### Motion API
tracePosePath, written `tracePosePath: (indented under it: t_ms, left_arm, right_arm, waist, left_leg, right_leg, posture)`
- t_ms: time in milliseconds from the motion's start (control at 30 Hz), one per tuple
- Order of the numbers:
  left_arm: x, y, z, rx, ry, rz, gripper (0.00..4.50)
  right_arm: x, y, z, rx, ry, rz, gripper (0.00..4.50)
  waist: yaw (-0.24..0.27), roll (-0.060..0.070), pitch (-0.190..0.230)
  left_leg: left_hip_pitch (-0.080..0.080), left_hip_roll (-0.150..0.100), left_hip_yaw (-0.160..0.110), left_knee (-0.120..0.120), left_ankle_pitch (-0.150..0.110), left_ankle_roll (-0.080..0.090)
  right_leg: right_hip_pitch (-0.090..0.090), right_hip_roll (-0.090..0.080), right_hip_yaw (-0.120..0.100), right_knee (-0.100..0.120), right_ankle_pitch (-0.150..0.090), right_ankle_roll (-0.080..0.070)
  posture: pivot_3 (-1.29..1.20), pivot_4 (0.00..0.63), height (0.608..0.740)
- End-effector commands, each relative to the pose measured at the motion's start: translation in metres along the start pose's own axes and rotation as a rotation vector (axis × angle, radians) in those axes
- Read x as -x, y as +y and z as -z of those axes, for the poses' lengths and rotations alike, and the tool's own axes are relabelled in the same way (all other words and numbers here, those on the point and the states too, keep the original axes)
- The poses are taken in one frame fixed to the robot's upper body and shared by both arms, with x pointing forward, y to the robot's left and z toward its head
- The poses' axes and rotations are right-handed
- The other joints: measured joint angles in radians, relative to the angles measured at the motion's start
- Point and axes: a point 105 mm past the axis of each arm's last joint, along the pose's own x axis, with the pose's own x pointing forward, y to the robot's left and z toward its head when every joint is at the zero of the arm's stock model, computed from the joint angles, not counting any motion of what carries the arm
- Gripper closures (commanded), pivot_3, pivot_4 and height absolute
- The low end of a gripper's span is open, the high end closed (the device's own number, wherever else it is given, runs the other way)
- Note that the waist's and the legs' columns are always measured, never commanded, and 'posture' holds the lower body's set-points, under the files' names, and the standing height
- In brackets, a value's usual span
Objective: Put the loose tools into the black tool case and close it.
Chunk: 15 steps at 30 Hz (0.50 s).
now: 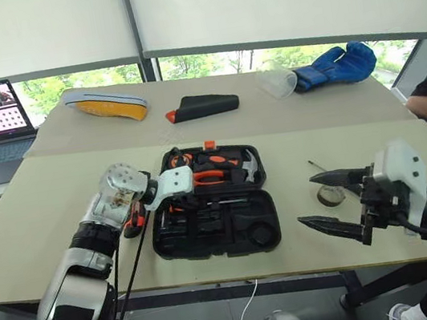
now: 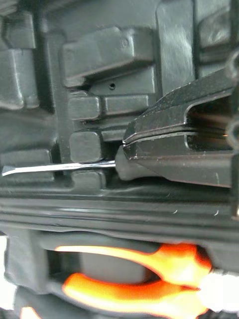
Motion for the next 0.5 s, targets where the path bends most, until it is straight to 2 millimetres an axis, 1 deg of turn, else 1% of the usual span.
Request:
tracePosePath:
  t_ms: [33, 67, 167, 267, 300, 333, 367, 433, 500]
  left_arm:
    - [0.043, -0.002, -0.056, 0.040, -0.246, 0.060, 3.43]
    - [0.050, -0.006, -0.065, 0.053, -0.282, 0.082, 3.00]
    - [0.064, -0.016, -0.090, 0.087, -0.368, 0.148, 1.99]
    - [0.065, -0.025, -0.103, 0.083, -0.391, 0.207, 0.90]
    - [0.062, -0.029, -0.107, 0.061, -0.393, 0.232, 0.60]
    - [0.059, -0.033, -0.110, 0.044, -0.394, 0.254, 0.17]
    - [0.056, -0.036, -0.113, 0.030, -0.399, 0.272, 0.08]
    - [0.051, -0.039, -0.116, 0.017, -0.405, 0.293, 0.08]
    - [0.047, -0.041, -0.118, 0.001, -0.409, 0.304, 0.08]
  right_arm:
    - [0.024, -0.022, 0.009, -0.069, 0.039, 0.144, 0.00]
    - [0.029, -0.028, 0.014, -0.092, 0.061, 0.178, 0.00]
    - [0.046, -0.055, 0.034, -0.146, 0.143, 0.308, 0.00]
    - [0.056, -0.076, 0.053, -0.156, 0.243, 0.387, 0.00]
    - [0.058, -0.088, 0.065, -0.155, 0.309, 0.423, 0.00]
    - [0.059, -0.098, 0.074, -0.146, 0.357, 0.447, 0.00]
    - [0.058, -0.105, 0.081, -0.139, 0.392, 0.455, 0.00]
    - [0.053, -0.114, 0.091, -0.144, 0.430, 0.450, 0.00]
    - [0.048, -0.123, 0.102, -0.152, 0.472, 0.453, 0.00]
  waist:
    - [-0.002, 0.000, 0.000]
    - [-0.003, 0.000, 0.000]
    - [-0.007, 0.000, 0.000]
    - [-0.010, 0.002, 0.000]
    - [-0.011, 0.002, 0.000]
    - [-0.013, 0.002, 0.000]
    - [-0.014, 0.002, 0.000]
    - [-0.015, 0.002, 0.000]
    - [-0.018, 0.003, 0.000]
  left_leg:
    - [-0.002, 0.001, 0.000, 0.000, 0.000, 0.000]
    - [-0.002, 0.001, 0.000, 0.000, 0.000, 0.000]
    - [-0.003, 0.000, -0.001, -0.001, -0.001, 0.001]
    - [-0.003, -0.001, -0.001, -0.001, -0.001, 0.001]
    - [-0.002, -0.001, -0.001, -0.001, -0.001, 0.001]
    - [-0.002, -0.001, 0.000, -0.001, -0.001, 0.001]
    - [-0.002, -0.001, 0.000, -0.001, -0.001, 0.001]
    - [-0.001, -0.001, 0.000, 0.000, -0.001, 0.001]
    - [-0.001, -0.001, 0.000, 0.000, -0.001, 0.001]
  right_leg:
    - [-0.001, 0.001, 0.000, 0.000, 0.000, 0.000]
    - [-0.001, 0.001, 0.000, 0.000, 0.002, 0.004]
    - [-0.001, 0.001, 0.000, -0.001, 0.002, 0.004]
    - [-0.001, 0.000, 0.000, -0.001, 0.001, 0.006]
    - [-0.001, -0.001, 0.000, -0.001, 0.000, 0.007]
    - [0.000, 0.000, 0.000, -0.001, 0.000, 0.007]
    - [-0.001, 0.000, 0.000, -0.001, 0.000, 0.006]
    - [0.000, 0.000, 0.001, -0.001, -0.002, 0.001]
    - [0.000, 0.000, 0.001, 0.000, -0.002, 0.001]
  posture:
    - [0.00, 0.150, 0.734]
    - [0.00, 0.150, 0.734]
    - [0.00, 0.150, 0.734]
    - [0.00, 0.150, 0.734]
    - [0.00, 0.150, 0.734]
    - [0.00, 0.150, 0.734]
    - [0.00, 0.150, 0.734]
    - [0.00, 0.150, 0.734]
    - [0.00, 0.150, 0.734]
